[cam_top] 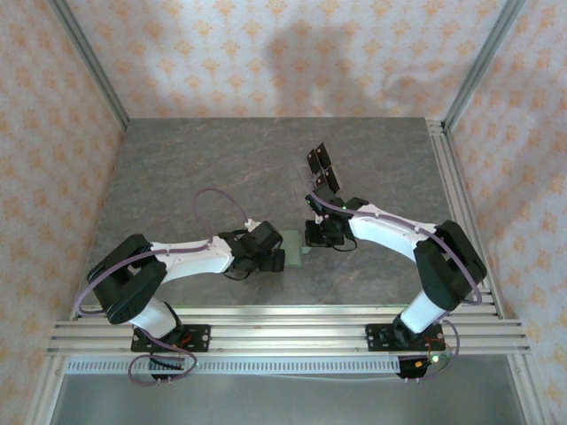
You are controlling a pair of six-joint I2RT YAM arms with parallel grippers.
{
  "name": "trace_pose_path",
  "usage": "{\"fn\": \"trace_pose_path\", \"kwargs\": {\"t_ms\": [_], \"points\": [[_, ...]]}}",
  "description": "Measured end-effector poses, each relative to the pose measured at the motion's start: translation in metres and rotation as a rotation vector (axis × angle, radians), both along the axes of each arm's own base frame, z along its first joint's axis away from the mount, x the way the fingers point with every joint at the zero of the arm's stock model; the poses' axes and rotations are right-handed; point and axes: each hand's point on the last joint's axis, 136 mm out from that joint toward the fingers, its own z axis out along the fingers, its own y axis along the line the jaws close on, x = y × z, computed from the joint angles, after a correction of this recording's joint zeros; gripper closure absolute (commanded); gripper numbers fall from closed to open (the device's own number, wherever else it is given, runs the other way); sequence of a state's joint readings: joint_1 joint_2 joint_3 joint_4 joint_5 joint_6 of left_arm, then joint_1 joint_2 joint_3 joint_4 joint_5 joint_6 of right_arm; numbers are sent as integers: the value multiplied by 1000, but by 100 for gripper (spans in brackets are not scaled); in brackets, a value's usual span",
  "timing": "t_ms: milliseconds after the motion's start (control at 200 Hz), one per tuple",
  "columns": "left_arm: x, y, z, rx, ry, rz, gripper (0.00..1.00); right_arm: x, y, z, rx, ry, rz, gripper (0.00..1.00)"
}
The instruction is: Put the credit cards into the card holder
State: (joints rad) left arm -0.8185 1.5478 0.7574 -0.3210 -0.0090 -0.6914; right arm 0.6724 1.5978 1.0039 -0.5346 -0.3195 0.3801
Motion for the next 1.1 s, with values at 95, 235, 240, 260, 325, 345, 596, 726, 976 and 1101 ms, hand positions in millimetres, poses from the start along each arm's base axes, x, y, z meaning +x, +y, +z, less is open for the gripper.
{"fn": "trace_pose_path", "kwargs": {"t_ms": [95,235,240,260,325,345,596,726,976,1101], "points": [[0,0,0,0,0,0,1,0,0,0,2,2,1,86],[0,0,0,0,-1,0,1,-1,1,0,8,6,4,88],[0,0,0,0,0,0,1,-1,1,0,7,6,4,88],[0,0,0,0,0,0,1,-1,1,0,8,7,4,88],[0,0,0,0,0,0,1,-2,2,0,12,10,6,88],[0,0,0,0,0,0,1,-2,2,0,13,11,6,88],[0,0,0,0,0,0,1,-3,3,0,19,15,9,91],[0,0,0,0,0,0,1,-4,4,-1,22,21,11,88],[0,0,0,-2,-2,8,1,-4,6,-3,30,29,15,98],[0,1,-1,-1,-2,8,1,-5,7,-2,33,29,16,100]]}}
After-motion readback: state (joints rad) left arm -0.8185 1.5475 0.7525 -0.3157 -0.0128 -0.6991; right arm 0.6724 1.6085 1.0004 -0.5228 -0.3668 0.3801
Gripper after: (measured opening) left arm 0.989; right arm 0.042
